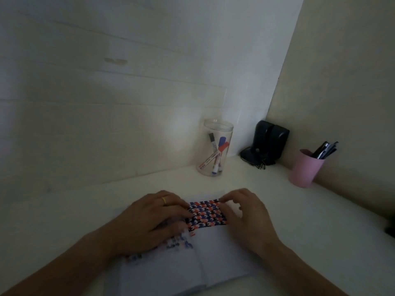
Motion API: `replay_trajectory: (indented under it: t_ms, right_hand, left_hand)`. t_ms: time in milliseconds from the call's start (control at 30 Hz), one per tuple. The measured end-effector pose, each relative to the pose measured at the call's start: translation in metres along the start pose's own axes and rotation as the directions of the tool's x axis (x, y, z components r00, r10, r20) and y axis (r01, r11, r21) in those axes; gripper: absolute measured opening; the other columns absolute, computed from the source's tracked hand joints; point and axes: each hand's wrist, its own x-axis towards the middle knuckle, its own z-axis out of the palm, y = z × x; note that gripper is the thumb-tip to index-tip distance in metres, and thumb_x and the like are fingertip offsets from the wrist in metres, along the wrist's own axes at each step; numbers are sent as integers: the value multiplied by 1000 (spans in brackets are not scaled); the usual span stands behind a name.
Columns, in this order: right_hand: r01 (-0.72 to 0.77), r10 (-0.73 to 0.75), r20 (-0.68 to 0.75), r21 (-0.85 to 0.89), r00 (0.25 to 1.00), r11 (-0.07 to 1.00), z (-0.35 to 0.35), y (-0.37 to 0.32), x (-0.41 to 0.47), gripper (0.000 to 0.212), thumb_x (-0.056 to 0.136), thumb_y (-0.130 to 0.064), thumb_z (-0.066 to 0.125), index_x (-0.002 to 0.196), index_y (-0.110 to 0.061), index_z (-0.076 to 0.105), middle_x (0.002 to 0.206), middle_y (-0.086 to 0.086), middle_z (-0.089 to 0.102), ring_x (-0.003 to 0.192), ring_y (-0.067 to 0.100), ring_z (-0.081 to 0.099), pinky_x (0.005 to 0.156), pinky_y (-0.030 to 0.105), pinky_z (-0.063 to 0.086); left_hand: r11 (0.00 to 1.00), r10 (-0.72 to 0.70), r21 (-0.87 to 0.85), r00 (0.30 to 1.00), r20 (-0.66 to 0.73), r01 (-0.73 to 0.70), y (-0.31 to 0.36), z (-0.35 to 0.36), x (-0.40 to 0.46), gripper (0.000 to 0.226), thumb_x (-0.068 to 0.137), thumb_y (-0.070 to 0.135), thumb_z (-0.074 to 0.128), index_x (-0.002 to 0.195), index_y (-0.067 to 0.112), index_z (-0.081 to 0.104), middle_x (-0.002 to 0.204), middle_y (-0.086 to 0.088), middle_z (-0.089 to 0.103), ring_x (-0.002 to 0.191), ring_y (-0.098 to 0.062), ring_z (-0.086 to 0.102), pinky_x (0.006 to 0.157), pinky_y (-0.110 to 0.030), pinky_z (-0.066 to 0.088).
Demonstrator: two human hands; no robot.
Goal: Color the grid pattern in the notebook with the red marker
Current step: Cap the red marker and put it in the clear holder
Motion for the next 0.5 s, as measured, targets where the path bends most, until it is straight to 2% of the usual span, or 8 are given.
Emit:
replay_trajectory:
  t_ms: [100, 367, 500]
  right_hand:
    - [19, -16, 63, -62, 998, 998, 7, 8, -12, 19, 95, -37, 63, 107, -27, 73, 112, -5, 65, 105, 14, 56, 89, 26, 46]
    - [54, -50, 66, -61, 997, 997, 11, 17, -9, 18, 94, -41, 62, 107, -31, 71, 112, -7, 63, 106, 13, 55, 87, 25, 45]
    - [39, -32, 95, -70, 995, 997, 9, 16, -9, 20, 95, -43, 61, 109, -32, 70, 115, -7, 63, 106, 12, 55, 86, 24, 44]
  left_hand:
    - [1000, -17, -4, 1000, 16, 17, -1, 1, 1, 36, 102, 54, 46, 130, 38, 64, 137, 19, 60, 130, -1, 51, 106, -34, 48]
    - [999, -32, 8, 998, 48, 32, -1, 2, 5, 33, 102, 51, 50, 131, 39, 63, 135, 21, 59, 132, 2, 48, 107, -28, 45]
    - [999, -39, 8, 998, 53, 39, 2, 0, 5, 34, 102, 51, 49, 130, 39, 64, 136, 20, 59, 132, 1, 48, 106, -32, 46]
